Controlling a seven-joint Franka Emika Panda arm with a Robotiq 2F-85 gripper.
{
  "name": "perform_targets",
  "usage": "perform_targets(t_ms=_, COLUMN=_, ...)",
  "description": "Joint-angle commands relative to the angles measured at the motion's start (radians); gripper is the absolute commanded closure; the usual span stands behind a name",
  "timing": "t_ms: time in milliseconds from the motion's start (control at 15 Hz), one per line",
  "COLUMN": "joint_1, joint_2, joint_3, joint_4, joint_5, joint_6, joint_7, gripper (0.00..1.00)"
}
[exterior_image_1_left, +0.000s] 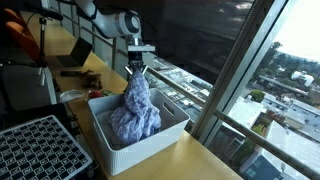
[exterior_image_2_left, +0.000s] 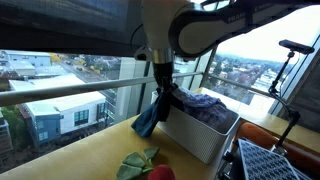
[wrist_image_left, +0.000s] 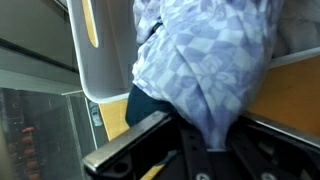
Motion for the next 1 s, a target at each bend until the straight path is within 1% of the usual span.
perform_targets(t_ms=0, joint_1=-0.019, joint_2=-0.218, joint_3=0.005, joint_4=-0.149, joint_5=0.057, joint_6=-0.021, joint_7=0.129, gripper=0.98)
perform_targets(t_ms=67, joint_1=-0.026, joint_2=-0.273, joint_3=0.001, joint_4=-0.190, joint_5=0.068, joint_6=-0.019, joint_7=0.176, gripper=0.98)
perform_targets(t_ms=133, joint_1=-0.049, joint_2=-0.314, joint_3=-0.008, joint_4=-0.241, joint_5=0.070, joint_6=0.009, joint_7=0.210, gripper=0.98)
perform_targets(t_ms=467, joint_1=-0.153, joint_2=-0.438, joint_3=-0.058, joint_4=-0.447, joint_5=0.062, joint_6=0.095, joint_7=0.363, gripper=0.98)
perform_targets(t_ms=667, joint_1=-0.208, joint_2=-0.453, joint_3=-0.092, joint_4=-0.537, joint_5=0.062, joint_6=0.166, joint_7=0.407, gripper=0.98)
perform_targets(t_ms=933, joint_1=-0.244, joint_2=-0.426, joint_3=-0.117, joint_4=-0.591, joint_5=0.062, joint_6=0.230, joint_7=0.444, gripper=0.98)
